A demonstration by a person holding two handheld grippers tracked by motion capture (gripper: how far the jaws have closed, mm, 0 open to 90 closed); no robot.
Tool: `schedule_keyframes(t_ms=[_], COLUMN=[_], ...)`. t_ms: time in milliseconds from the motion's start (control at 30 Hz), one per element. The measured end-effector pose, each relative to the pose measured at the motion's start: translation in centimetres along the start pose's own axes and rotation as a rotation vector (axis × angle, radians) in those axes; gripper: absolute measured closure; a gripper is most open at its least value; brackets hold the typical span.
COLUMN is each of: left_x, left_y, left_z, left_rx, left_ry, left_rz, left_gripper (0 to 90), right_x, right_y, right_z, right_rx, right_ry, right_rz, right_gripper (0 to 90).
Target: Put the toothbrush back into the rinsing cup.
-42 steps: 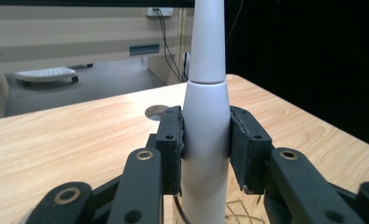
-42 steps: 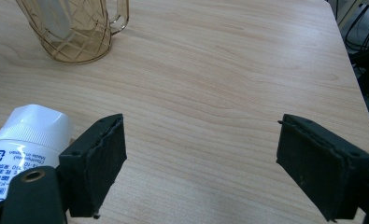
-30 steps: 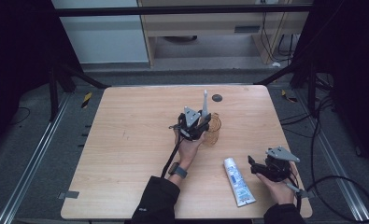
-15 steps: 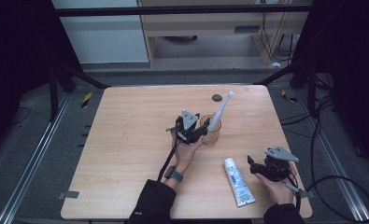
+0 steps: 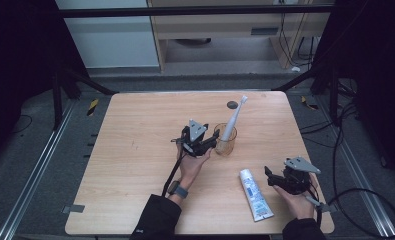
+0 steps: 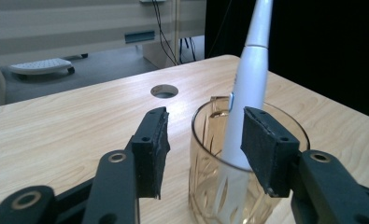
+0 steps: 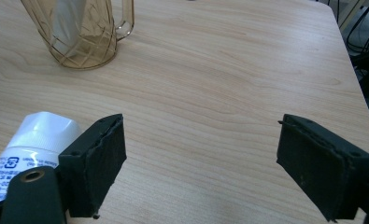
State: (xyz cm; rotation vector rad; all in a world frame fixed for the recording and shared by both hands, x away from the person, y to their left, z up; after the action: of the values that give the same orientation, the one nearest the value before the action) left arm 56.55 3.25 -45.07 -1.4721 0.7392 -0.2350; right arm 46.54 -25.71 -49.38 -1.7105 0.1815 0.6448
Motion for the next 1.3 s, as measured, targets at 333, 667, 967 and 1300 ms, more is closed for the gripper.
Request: schedule_keyframes(t_ms=[333,667,967,1300], left_x=[-3.7,-7.9,-12.0,-17.2], left_y=[0.9,4.7,6.6,8.8], left_z=[2.4,4.3,5.5,9.1], left_rx=[-0.016,-0.027,-0.034,-0.061], left_ry=[0.014,0.026,0.044,-0.075], left_rz=[0.079,0.205,0.197,0.205], left_gripper=[46.6,38.7,33.5,31.7], right_x=[-0.6,-0.8,-1.4,-1.8], right_y=[-0.8,-0.8,-0.6,-0.9], right_z=[0.6,0.8,1.1,2.5], right_rx=[0.004,0.024,0.022,-0.002], right_ry=[-0.02,-0.042,-0.06,-0.136], right_rz=[-0.013,0.016,0.016,0.041], right_gripper=[17.3,18.6,19.5,25.6])
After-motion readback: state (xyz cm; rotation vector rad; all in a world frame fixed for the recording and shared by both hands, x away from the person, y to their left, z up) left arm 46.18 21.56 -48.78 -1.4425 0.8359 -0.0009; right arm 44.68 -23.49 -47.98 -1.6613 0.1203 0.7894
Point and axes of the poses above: each handheld gripper's, and its own axes: x roughly forward along the jaws, y roughly out of its underside, z roughly to its left, the point moved 3 cm from there along x, roughly forward along the jaws, and after that the axes turned 3 degrees about -x, right-handed, at the moved point
